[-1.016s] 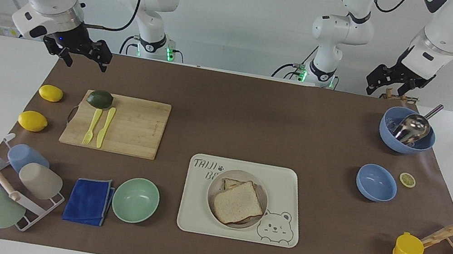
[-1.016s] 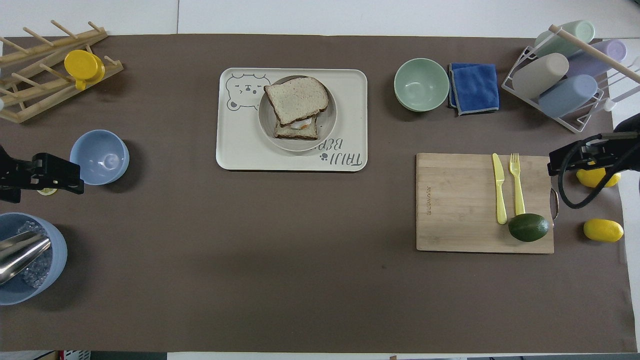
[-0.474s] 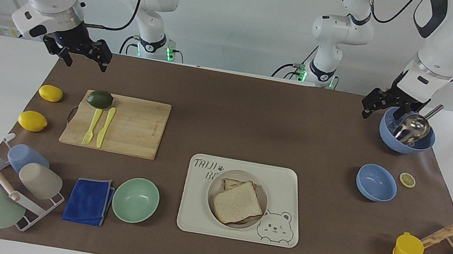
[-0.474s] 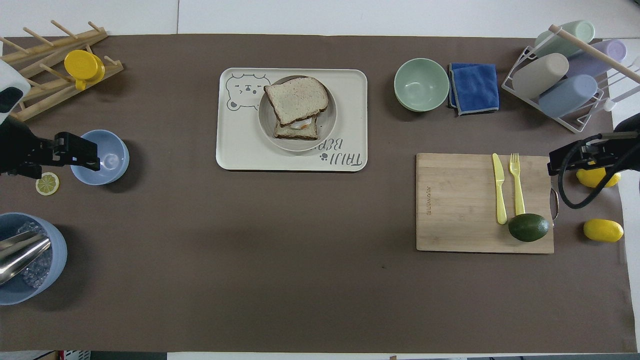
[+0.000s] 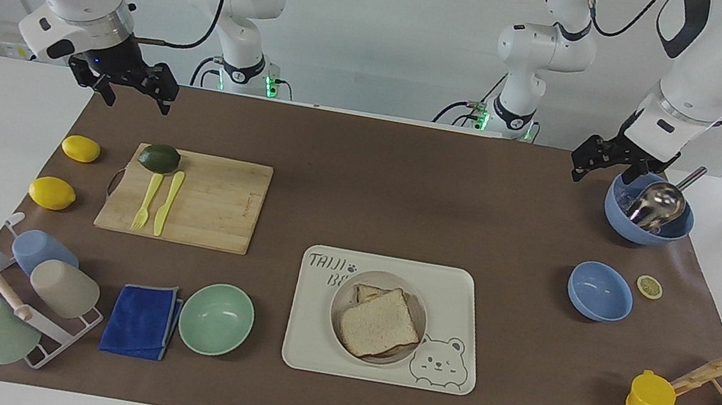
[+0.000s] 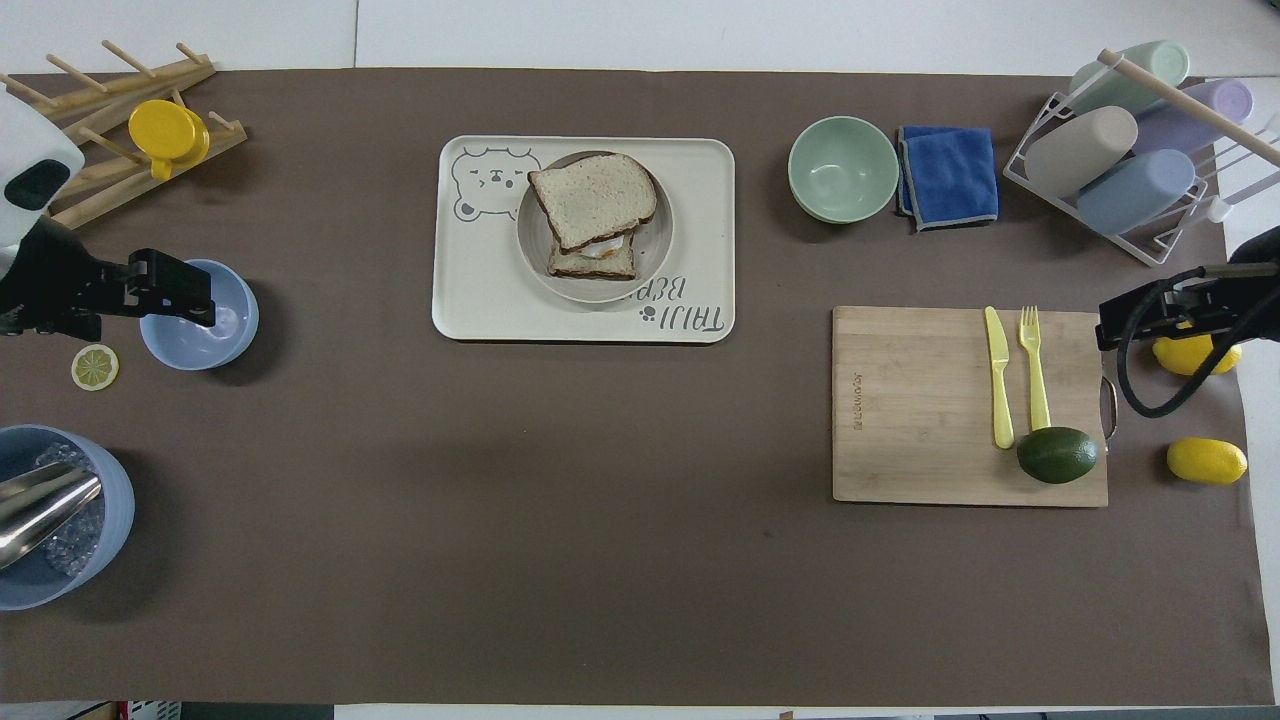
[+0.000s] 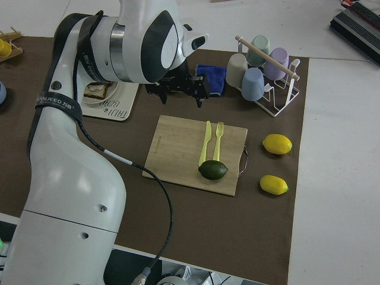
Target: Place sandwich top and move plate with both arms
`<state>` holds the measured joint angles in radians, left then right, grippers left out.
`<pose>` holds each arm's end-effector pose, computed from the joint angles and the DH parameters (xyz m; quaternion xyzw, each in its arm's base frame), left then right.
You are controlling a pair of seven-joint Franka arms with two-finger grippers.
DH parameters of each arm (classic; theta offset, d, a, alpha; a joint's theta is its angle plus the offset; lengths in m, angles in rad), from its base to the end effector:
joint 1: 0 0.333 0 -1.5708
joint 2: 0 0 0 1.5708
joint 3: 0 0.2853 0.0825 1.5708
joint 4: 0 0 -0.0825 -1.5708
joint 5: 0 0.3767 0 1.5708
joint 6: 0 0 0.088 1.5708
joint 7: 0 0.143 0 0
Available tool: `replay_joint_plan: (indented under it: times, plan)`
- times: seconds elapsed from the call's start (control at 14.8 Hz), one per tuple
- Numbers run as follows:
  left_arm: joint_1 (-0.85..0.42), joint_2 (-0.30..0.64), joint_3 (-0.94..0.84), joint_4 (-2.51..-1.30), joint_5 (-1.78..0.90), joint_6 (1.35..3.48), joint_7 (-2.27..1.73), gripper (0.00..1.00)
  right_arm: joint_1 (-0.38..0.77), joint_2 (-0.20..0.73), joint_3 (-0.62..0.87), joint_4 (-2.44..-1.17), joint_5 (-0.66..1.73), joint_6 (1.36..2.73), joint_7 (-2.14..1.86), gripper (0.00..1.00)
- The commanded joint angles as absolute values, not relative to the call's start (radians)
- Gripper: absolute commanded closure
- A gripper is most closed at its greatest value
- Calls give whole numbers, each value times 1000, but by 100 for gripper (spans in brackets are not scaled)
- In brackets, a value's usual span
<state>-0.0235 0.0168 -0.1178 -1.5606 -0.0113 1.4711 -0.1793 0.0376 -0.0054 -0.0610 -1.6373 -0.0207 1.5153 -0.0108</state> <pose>0.5313 -0.0769 0.5454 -0.9984 -0.0187 0.0534 0.0019 0.5325 -0.0156 0.5258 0.9982 -0.0062 -0.0584 0.0092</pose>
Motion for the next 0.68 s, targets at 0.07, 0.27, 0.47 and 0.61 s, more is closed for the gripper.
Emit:
replay_joint_plan:
  times: [0.07, 0.27, 0.47, 0.61]
  plan:
    - [-25, 18, -110, -1545, -8, 1447, -167, 0, 37, -12, -58, -1638, -20, 1522, -25, 0]
    - [-25, 18, -112, -1545, -9, 1447, -166, 0, 37, -12, -58, -1638, -20, 1522, -25, 0]
    - [-18, 17, -112, -1546, -9, 1447, -163, 0, 37, -12, -58, -1638, -20, 1523, -25, 0]
    - [-20, 17, -112, -1545, -9, 1451, -163, 0, 37, -12, -58, -1638, -20, 1522, -25, 0]
